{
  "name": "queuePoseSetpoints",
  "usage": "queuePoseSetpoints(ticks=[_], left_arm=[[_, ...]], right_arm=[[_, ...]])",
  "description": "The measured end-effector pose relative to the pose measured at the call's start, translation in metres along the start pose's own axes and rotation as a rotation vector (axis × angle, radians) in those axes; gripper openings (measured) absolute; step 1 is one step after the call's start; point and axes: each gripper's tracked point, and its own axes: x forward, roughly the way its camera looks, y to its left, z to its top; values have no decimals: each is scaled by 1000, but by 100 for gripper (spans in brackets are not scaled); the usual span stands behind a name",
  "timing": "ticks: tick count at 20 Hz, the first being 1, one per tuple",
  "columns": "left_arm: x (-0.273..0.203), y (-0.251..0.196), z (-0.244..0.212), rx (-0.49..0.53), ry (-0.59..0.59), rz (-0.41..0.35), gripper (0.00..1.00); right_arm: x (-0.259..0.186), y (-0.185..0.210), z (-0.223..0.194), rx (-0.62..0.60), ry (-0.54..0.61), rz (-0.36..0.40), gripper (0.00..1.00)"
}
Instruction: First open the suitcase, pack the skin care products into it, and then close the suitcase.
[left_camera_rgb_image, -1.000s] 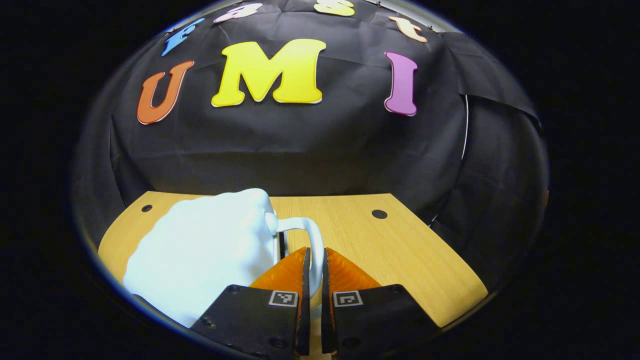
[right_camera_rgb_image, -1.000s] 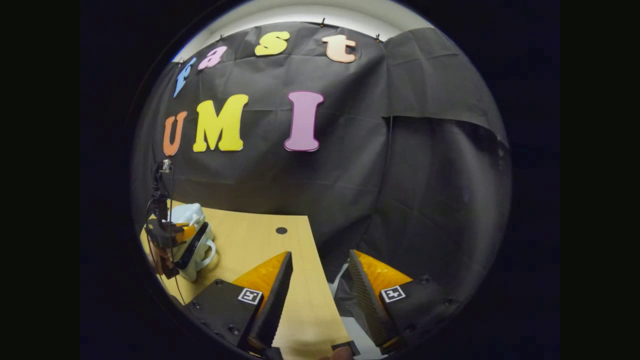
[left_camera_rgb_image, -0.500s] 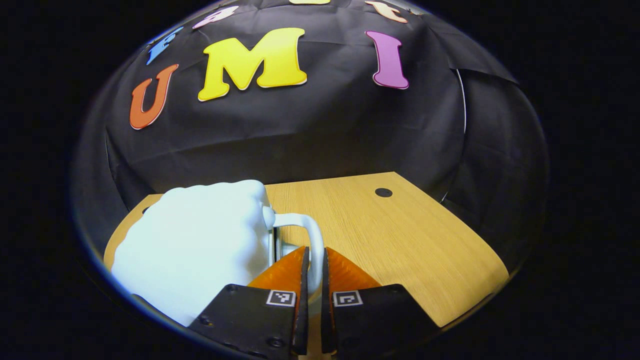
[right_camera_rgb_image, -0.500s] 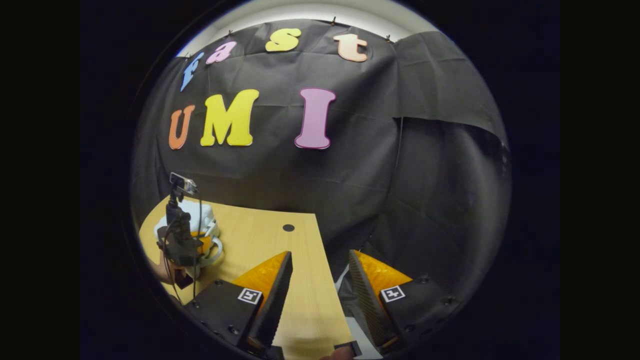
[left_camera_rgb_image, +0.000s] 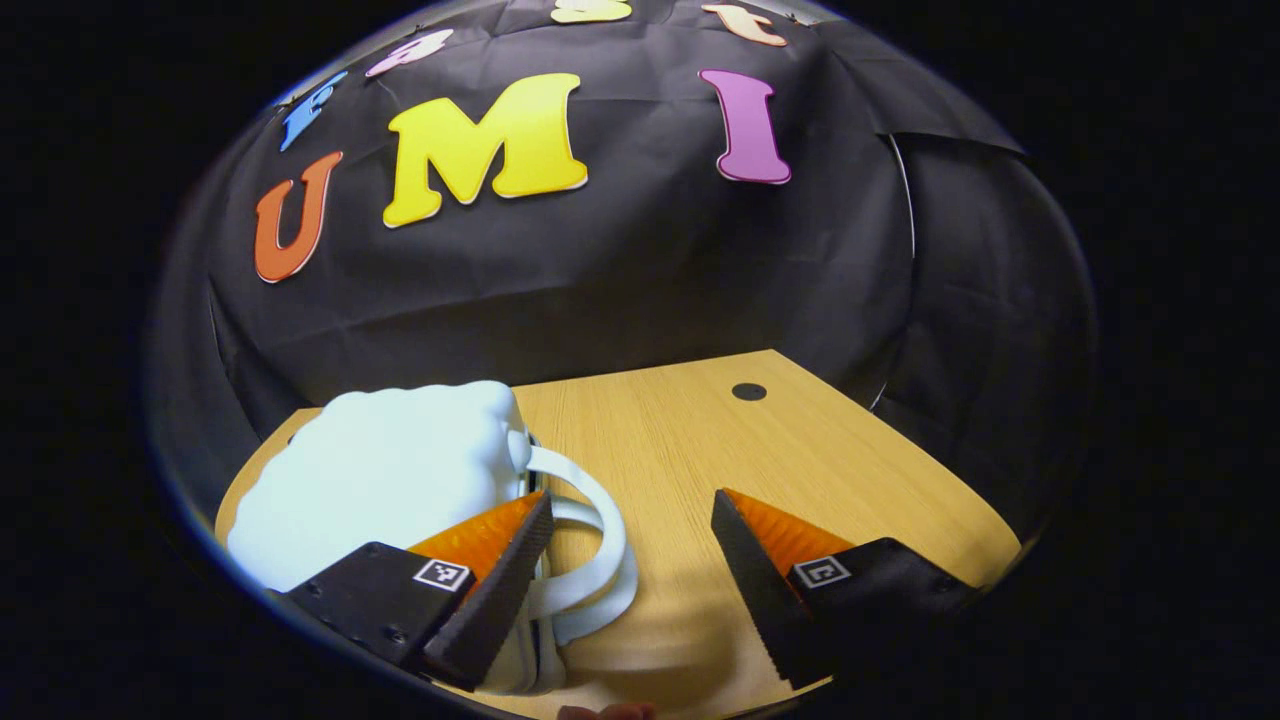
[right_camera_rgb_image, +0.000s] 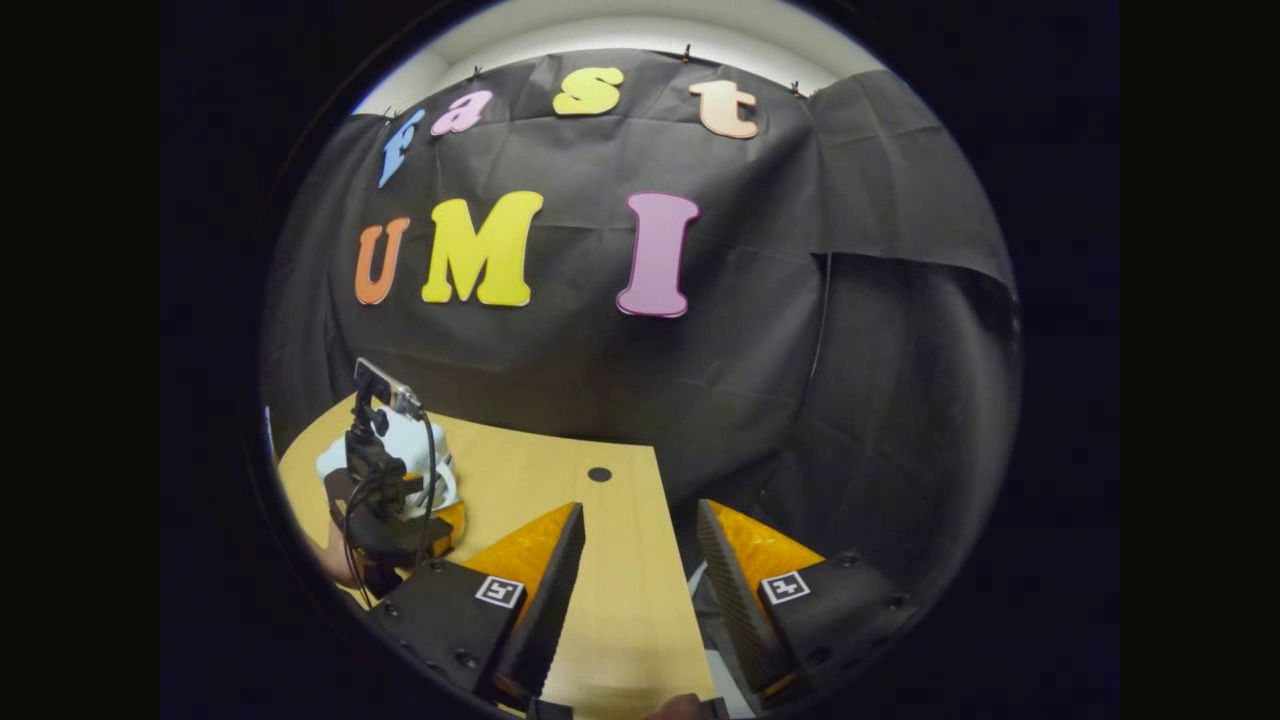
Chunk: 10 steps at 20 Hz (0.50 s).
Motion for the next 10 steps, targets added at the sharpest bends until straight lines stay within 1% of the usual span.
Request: queuePoseSetpoints(ticks=[1, 3, 5, 7, 10], left_arm=[[-12, 4, 13, -18, -21, 10, 100], [-37, 19, 49, -39, -83, 52, 100], [-62, 45, 82, -63, -135, 124, 100], [-87, 64, 114, -97, -194, 165, 100], [-119, 87, 154, -83, -289, 203, 100]], right_arm=[[4, 7, 6, -2, -19, 15, 67], [11, 22, 25, 2, -69, 46, 68], [15, 39, 42, 19, -115, 81, 68], [20, 51, 56, 41, -155, 99, 67], [24, 71, 69, 58, -194, 129, 68]])
